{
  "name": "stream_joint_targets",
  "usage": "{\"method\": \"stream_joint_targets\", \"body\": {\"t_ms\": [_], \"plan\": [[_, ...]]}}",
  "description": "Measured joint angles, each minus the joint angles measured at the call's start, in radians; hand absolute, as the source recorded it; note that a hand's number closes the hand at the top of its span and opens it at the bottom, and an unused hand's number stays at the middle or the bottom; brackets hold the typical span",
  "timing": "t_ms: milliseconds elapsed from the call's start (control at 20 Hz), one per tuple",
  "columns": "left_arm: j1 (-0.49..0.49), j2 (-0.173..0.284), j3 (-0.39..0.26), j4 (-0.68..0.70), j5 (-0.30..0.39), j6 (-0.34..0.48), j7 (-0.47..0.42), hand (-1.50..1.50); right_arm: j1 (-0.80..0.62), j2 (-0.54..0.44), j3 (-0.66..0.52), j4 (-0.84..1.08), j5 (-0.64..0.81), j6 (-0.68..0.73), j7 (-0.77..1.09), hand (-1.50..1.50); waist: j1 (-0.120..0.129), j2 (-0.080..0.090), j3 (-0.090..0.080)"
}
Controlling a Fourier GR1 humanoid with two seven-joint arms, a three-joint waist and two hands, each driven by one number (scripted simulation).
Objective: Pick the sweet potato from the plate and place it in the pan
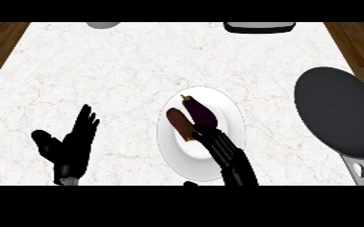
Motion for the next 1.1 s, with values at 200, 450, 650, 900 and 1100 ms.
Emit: {"method": "stream_joint_targets", "body": {"t_ms": [200, 450, 650, 900, 1100], "plan": [[-0.014, -0.019, -0.007, -0.002, -0.015, 0.011, 0.007, 0.0, -0.038, 0.079, 0.012, 0.008, 0.218, -0.013, 0.201, -1.5, 0.009, 0.001, 0.0], [-0.027, -0.024, -0.001, 0.009, -0.021, 0.005, 0.016, 0.0, -0.2, 0.156, -0.027, 0.007, 0.374, 0.14, 0.493, -1.5, 0.02, 0.003, 0.0], [-0.033, -0.021, -0.005, 0.001, -0.027, 0.008, 0.035, 0.0, -0.313, 0.177, -0.038, 0.07, 0.42, 0.35, 0.667, -1.5, 0.029, 0.004, -0.002], [-0.028, -0.024, -0.012, -0.011, -0.029, 0.001, 0.043, 0.0, -0.469, 0.189, -0.057, 0.165, 0.409, 0.63, 0.837, -1.5, 0.039, 0.007, -0.003], [-0.048, -0.034, 0.003, 0.009, -0.035, -0.004, 0.045, 0.0, -0.608, 0.193, -0.087, 0.247, 0.333, 0.735, 0.898, -1.5, 0.036, 0.008, -0.001]]}}
